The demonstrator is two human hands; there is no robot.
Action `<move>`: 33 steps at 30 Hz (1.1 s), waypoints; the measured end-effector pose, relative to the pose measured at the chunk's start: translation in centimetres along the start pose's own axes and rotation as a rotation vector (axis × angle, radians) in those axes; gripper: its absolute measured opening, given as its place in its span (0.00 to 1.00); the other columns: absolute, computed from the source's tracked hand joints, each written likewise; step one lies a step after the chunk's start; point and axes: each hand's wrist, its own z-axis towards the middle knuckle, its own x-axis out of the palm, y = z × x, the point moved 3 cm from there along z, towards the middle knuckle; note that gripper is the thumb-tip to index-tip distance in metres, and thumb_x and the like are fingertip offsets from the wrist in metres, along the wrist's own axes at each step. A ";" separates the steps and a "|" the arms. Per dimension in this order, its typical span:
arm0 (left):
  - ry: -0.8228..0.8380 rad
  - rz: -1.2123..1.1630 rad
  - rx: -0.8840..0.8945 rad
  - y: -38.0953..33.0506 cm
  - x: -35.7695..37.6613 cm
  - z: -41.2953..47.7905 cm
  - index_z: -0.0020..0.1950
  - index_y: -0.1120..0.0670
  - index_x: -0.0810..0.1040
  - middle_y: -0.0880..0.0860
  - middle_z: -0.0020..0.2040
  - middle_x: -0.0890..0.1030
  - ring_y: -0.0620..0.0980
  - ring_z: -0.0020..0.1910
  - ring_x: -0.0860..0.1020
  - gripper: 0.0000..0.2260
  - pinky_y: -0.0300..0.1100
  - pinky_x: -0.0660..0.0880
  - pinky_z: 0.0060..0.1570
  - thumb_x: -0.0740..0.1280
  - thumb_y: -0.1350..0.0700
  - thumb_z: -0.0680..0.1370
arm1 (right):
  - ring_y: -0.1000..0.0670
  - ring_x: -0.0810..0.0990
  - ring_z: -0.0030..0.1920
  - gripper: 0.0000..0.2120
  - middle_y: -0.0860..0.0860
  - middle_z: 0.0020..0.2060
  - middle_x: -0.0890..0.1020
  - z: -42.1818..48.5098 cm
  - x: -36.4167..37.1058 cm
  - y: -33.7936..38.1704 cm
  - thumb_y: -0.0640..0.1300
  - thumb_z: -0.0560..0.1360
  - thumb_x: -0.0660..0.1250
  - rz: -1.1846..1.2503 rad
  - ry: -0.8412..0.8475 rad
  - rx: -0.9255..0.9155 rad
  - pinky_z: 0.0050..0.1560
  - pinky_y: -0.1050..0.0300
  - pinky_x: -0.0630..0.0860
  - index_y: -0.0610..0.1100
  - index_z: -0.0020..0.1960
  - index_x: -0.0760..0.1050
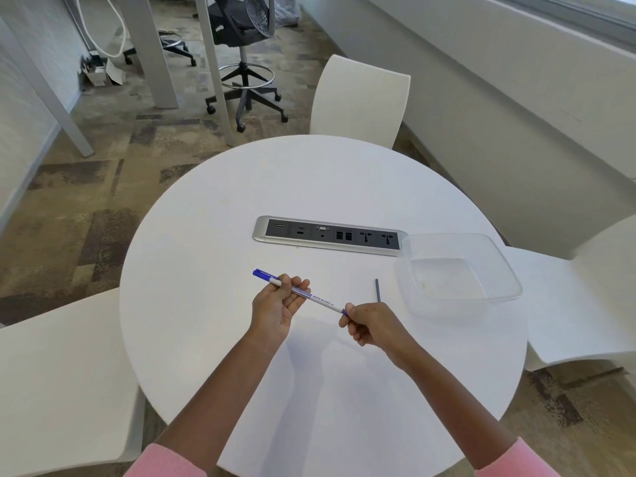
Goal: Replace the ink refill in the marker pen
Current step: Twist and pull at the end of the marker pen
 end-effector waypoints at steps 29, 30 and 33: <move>0.006 0.021 -0.005 -0.1 -0.1 -0.1 0.41 0.62 0.73 0.57 0.38 0.76 0.48 0.28 0.82 0.08 0.42 0.81 0.35 0.60 0.63 0.79 | 0.56 0.65 0.22 0.19 0.53 0.20 0.72 -0.4 0.2 -0.1 0.44 0.79 0.55 0.101 0.077 0.156 0.26 0.67 0.64 0.42 0.31 0.72; 0.004 0.020 -0.005 -0.1 -0.2 -0.1 0.41 0.61 0.73 0.57 0.39 0.76 0.48 0.28 0.82 0.08 0.42 0.81 0.35 0.60 0.63 0.79 | 0.55 0.66 0.23 0.21 0.52 0.22 0.72 -0.5 0.2 0.0 0.45 0.79 0.54 0.026 0.059 0.112 0.27 0.67 0.65 0.42 0.31 0.74; -0.001 0.021 -0.005 -0.1 -0.4 -0.1 0.40 0.61 0.73 0.56 0.39 0.76 0.49 0.31 0.82 0.08 0.41 0.81 0.34 0.59 0.64 0.79 | 0.54 0.71 0.28 0.17 0.50 0.27 0.74 -0.7 0.2 0.2 0.48 0.78 0.57 -0.139 -0.016 -0.016 0.30 0.66 0.69 0.43 0.37 0.77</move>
